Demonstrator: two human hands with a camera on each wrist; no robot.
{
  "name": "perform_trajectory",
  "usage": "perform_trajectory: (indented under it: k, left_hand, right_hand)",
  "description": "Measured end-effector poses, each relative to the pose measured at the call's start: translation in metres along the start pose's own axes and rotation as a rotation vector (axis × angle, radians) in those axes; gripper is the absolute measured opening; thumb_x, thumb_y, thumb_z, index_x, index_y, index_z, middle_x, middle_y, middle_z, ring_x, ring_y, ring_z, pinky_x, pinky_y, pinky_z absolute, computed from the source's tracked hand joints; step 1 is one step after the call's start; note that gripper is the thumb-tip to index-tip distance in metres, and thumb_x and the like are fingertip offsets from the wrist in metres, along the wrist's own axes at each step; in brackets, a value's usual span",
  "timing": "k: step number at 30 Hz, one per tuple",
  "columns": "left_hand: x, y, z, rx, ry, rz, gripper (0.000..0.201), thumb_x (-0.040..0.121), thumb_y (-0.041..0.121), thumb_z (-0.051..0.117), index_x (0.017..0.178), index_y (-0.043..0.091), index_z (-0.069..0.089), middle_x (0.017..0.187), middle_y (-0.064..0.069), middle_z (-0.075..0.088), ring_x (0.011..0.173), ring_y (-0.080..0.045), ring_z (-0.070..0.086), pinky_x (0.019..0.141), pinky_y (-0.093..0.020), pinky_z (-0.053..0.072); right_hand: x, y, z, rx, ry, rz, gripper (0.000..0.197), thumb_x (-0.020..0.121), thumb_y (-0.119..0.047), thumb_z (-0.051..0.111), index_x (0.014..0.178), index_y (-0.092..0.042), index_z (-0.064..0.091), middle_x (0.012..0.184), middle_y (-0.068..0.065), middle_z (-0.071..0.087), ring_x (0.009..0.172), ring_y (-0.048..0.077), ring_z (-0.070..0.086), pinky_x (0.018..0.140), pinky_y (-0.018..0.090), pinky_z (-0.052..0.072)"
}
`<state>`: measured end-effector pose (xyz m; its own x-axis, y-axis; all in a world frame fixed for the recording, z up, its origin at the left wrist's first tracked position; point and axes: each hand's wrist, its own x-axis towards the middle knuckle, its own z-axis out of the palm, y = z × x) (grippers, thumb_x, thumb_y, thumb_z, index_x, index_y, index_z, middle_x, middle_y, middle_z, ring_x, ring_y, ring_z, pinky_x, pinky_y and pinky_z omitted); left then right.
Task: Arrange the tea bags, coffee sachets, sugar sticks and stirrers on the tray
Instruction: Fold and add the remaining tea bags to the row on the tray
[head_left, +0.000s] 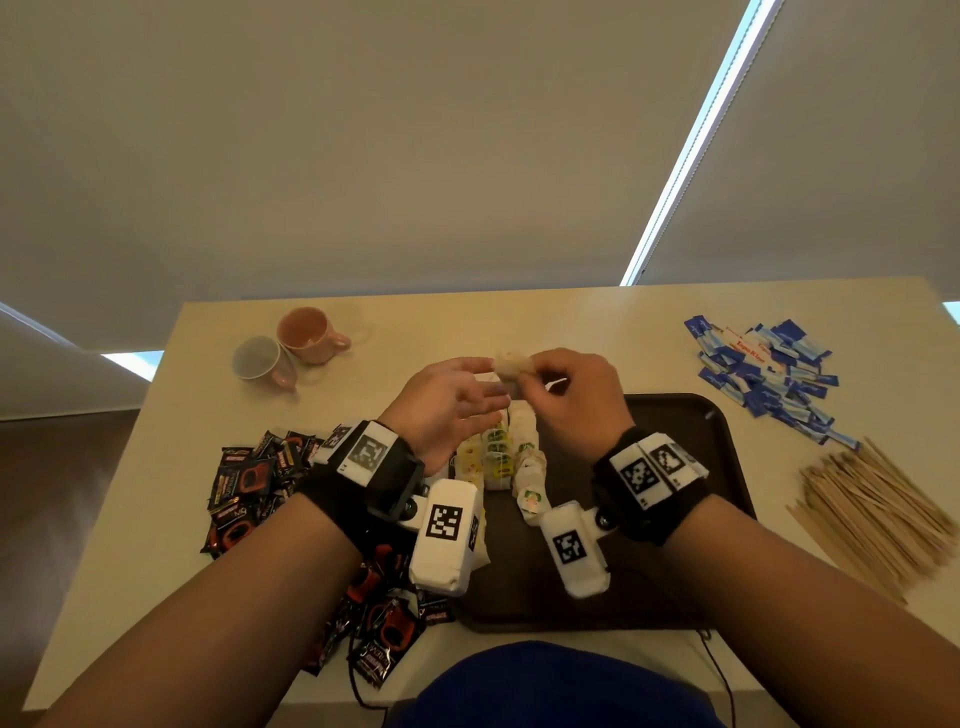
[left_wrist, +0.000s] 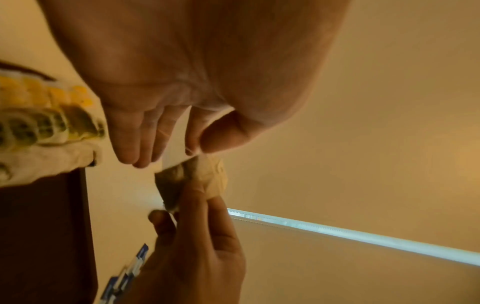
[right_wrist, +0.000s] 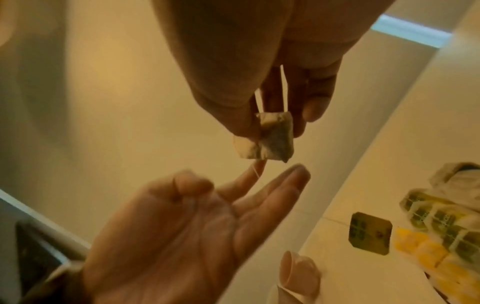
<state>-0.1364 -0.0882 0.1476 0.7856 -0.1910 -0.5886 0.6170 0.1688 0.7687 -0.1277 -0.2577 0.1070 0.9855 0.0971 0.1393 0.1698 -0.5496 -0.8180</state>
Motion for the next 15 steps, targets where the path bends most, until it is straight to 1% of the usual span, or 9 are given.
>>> perform_trajectory:
  k: [1, 2, 4, 5, 6, 8, 10, 13, 15]
  left_hand:
    - [0.0, -0.001, -0.001, 0.063, 0.014, 0.014, 0.037, 0.092, -0.014, 0.041, 0.124, -0.002, 0.057, 0.122, -0.028, 0.064, 0.11, -0.036, 0.065, 0.098, -0.039, 0.052]
    - [-0.001, -0.001, -0.001, 0.122, 0.03, 0.032, 0.034, 0.092, -0.015, 0.045, 0.121, -0.003, 0.059, 0.118, -0.028, 0.066, 0.107, -0.035, 0.067, 0.094, -0.036, 0.055]
    - [0.0, -0.002, -0.002, 0.213, 0.068, 0.084, 0.028, 0.092, -0.012, 0.054, 0.118, -0.004, 0.062, 0.107, -0.022, 0.072, 0.091, -0.026, 0.07, 0.08, -0.029, 0.059]
    - [0.0, -0.003, -0.002, 0.241, 0.083, 0.115, 0.026, 0.092, -0.009, 0.058, 0.116, -0.003, 0.064, 0.101, -0.019, 0.074, 0.083, -0.021, 0.069, 0.072, -0.027, 0.06]
    - [0.0, -0.002, -0.003, 0.261, 0.096, 0.141, 0.024, 0.092, -0.006, 0.061, 0.114, -0.001, 0.066, 0.098, -0.017, 0.075, 0.077, -0.018, 0.067, 0.066, -0.026, 0.057]
    - [0.0, 0.0, -0.004, 0.308, 0.113, 0.159, 0.02, 0.091, 0.0, 0.064, 0.11, 0.007, 0.069, 0.097, -0.013, 0.076, 0.071, -0.014, 0.063, 0.058, -0.024, 0.051]
    - [0.0, 0.003, -0.007, 0.357, 0.12, 0.135, 0.016, 0.091, 0.008, 0.067, 0.106, 0.014, 0.071, 0.1, -0.01, 0.076, 0.07, -0.014, 0.062, 0.054, -0.024, 0.047]
    - [0.002, 0.005, -0.012, 0.368, 0.136, 0.108, 0.013, 0.093, 0.013, 0.066, 0.104, 0.018, 0.072, 0.102, -0.005, 0.076, 0.073, -0.017, 0.063, 0.053, -0.025, 0.047]
    - [0.003, 0.005, -0.015, 0.362, 0.175, 0.173, 0.014, 0.094, 0.01, 0.064, 0.099, 0.02, 0.073, 0.102, -0.004, 0.074, 0.074, -0.018, 0.064, 0.056, -0.027, 0.049]
  right_hand:
    - [0.004, 0.004, -0.003, -0.007, 0.007, 0.034, 0.011, 0.088, -0.017, 0.069, 0.095, -0.015, 0.077, 0.089, -0.005, 0.073, 0.078, 0.006, 0.065, 0.073, 0.025, 0.053]
    - [0.007, 0.009, -0.005, -0.01, 0.006, 0.055, 0.012, 0.088, -0.018, 0.069, 0.096, -0.014, 0.078, 0.09, -0.004, 0.073, 0.08, 0.008, 0.066, 0.075, 0.029, 0.055]
    - [0.009, 0.017, -0.007, -0.004, -0.006, 0.086, 0.013, 0.089, -0.018, 0.069, 0.098, -0.014, 0.078, 0.091, -0.003, 0.074, 0.081, 0.01, 0.067, 0.077, 0.033, 0.057]
    - [0.009, 0.019, -0.007, 0.0, -0.009, 0.096, 0.013, 0.089, -0.018, 0.069, 0.098, -0.014, 0.077, 0.091, -0.003, 0.074, 0.081, 0.011, 0.067, 0.078, 0.034, 0.057]
    - [0.008, 0.02, -0.007, 0.008, -0.013, 0.104, 0.012, 0.089, -0.017, 0.069, 0.097, -0.014, 0.077, 0.09, -0.003, 0.074, 0.081, 0.011, 0.068, 0.078, 0.034, 0.057]
    - [0.006, 0.019, -0.007, 0.056, -0.036, 0.118, 0.01, 0.089, -0.015, 0.069, 0.095, -0.015, 0.076, 0.086, -0.004, 0.073, 0.08, 0.012, 0.068, 0.078, 0.033, 0.058]
    - [0.003, 0.015, -0.009, 0.158, -0.06, 0.132, 0.009, 0.089, -0.012, 0.069, 0.094, -0.017, 0.074, 0.085, -0.004, 0.072, 0.08, 0.015, 0.068, 0.077, 0.031, 0.058]
    - [0.002, 0.01, -0.012, 0.294, -0.08, 0.131, 0.013, 0.089, -0.007, 0.069, 0.092, -0.019, 0.072, 0.087, 0.0, 0.072, 0.081, 0.015, 0.068, 0.075, 0.03, 0.058]
    - [0.003, 0.007, -0.014, 0.349, -0.085, 0.116, 0.015, 0.089, -0.005, 0.068, 0.09, -0.019, 0.071, 0.089, 0.006, 0.073, 0.079, 0.017, 0.068, 0.069, 0.03, 0.058]
